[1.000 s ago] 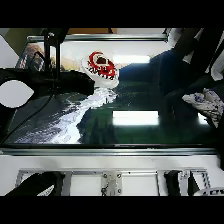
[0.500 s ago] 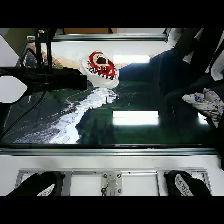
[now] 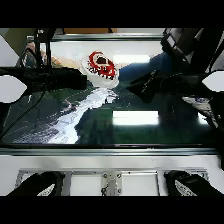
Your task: Fold the clothes and pants, and hang the long-sleeved shirts on hangers.
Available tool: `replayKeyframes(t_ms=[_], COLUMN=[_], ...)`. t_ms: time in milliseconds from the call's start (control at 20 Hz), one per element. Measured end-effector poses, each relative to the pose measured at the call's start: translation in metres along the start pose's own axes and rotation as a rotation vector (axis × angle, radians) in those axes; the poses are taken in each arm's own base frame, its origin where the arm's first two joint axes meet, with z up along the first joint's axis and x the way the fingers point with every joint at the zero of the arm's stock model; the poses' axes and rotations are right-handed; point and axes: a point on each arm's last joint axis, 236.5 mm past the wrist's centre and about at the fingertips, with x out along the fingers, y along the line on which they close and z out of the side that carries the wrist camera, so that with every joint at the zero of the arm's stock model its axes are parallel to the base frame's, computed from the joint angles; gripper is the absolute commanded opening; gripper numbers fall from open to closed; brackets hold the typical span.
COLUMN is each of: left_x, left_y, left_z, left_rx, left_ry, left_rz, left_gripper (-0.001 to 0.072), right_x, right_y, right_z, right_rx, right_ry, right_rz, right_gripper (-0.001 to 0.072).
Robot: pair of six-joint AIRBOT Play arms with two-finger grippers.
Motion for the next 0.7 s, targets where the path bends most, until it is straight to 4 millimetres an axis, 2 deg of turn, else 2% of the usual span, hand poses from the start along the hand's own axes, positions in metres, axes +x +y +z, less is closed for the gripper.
replayKeyframes(t_ms=[250,700], left_x=[0.0,0.0], left_y=[0.0,0.0], left_z=[0.0,0.0], left_rx=[0.001,0.001], left_ry=[0.0,0.001], left_rz=[0.0,0.0], left_gripper=[0.002,0.002], right_x=[0.01,0.012], right_y=[0.01,0.013], right_z=[-0.013,-0.017], right_rx=[0.011,0.011], right_ry=[0.046,0.058], right_rz=[0.049,0.061], right_gripper=[0.0021,0.0021])
